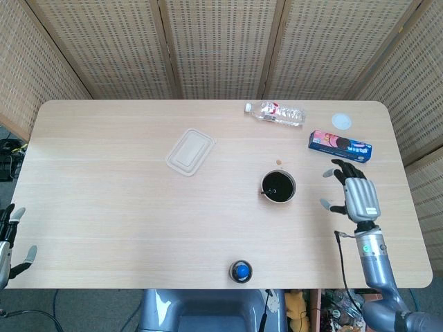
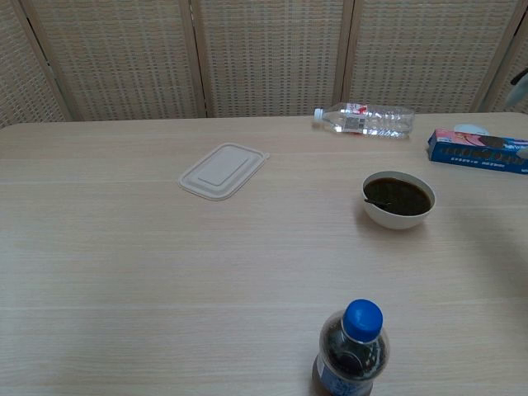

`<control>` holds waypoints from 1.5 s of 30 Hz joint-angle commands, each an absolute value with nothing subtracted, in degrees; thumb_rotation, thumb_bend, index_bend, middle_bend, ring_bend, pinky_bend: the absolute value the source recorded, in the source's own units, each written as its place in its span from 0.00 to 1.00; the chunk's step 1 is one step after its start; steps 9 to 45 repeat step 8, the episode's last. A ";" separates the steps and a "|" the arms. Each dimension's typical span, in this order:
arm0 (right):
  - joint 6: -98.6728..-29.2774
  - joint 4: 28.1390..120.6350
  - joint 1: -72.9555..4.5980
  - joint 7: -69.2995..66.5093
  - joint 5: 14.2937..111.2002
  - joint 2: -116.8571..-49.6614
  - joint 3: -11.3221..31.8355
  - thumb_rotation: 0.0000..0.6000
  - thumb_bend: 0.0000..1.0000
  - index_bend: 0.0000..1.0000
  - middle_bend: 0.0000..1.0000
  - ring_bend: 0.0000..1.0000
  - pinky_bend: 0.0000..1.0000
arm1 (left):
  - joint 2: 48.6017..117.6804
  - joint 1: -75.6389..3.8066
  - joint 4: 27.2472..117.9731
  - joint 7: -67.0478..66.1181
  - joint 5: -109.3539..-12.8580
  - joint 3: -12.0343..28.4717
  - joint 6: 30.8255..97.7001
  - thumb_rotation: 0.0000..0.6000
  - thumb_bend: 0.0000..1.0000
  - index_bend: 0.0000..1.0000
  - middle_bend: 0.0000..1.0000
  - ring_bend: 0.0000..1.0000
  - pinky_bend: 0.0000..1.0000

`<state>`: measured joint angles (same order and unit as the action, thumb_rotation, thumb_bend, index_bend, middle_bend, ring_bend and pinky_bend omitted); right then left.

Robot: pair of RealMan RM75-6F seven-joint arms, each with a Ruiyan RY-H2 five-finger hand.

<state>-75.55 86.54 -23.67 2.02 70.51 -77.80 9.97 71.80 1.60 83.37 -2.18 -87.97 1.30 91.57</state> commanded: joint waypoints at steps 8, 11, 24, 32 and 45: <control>-83.06 88.70 -16.50 10.17 75.03 -75.29 4.04 1.00 0.31 0.23 0.06 0.00 0.00 | 71.57 1.63 84.56 -3.34 -89.98 0.14 92.16 1.00 0.37 0.02 0.00 0.00 0.00; -83.06 88.70 -16.50 10.17 75.03 -75.29 4.04 1.00 0.31 0.23 0.06 0.00 0.00 | 71.57 1.63 84.56 -3.34 -89.98 0.14 92.16 1.00 0.37 0.02 0.00 0.00 0.00; -83.06 88.70 -16.50 10.17 75.03 -75.29 4.04 1.00 0.31 0.23 0.06 0.00 0.00 | 71.57 1.63 84.56 -3.34 -89.98 0.14 92.16 1.00 0.37 0.02 0.00 0.00 0.00; -83.06 88.70 -16.50 10.17 75.03 -75.29 4.04 1.00 0.31 0.23 0.06 0.00 0.00 | 71.57 1.63 84.56 -3.34 -89.98 0.14 92.16 1.00 0.37 0.02 0.00 0.00 0.00; -83.06 88.70 -16.50 10.17 75.03 -75.29 4.04 1.00 0.31 0.23 0.06 0.00 0.00 | 71.57 1.63 84.56 -3.34 -89.98 0.14 92.16 1.00 0.37 0.02 0.00 0.00 0.00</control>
